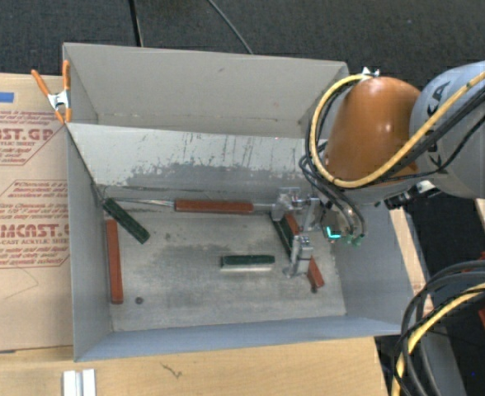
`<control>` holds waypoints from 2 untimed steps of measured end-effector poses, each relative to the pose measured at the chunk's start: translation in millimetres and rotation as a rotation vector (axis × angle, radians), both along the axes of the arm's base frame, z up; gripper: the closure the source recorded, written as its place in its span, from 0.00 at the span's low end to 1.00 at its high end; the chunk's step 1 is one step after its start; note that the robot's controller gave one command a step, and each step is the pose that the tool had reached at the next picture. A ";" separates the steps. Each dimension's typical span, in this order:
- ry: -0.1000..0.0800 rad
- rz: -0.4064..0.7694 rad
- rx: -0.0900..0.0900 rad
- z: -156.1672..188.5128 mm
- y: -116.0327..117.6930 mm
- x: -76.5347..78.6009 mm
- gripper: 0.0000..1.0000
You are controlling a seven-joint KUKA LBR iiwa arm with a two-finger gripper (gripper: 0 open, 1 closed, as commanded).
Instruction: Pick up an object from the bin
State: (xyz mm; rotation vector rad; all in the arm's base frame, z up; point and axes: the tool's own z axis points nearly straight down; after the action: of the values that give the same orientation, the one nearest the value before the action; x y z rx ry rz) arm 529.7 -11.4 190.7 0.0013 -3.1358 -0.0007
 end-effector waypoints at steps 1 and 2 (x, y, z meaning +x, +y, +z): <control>-0.008 0.000 0.000 3.5 -0.1 1.7 0.00; -0.015 -0.008 0.000 -42.4 24.1 5.1 0.00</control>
Offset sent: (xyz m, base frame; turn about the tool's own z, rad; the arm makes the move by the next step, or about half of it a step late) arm 0.0051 0.0638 -0.1207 0.0135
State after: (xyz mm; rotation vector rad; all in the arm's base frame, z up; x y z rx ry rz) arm 534.7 12.7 148.3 -0.0106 -3.1508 -0.0006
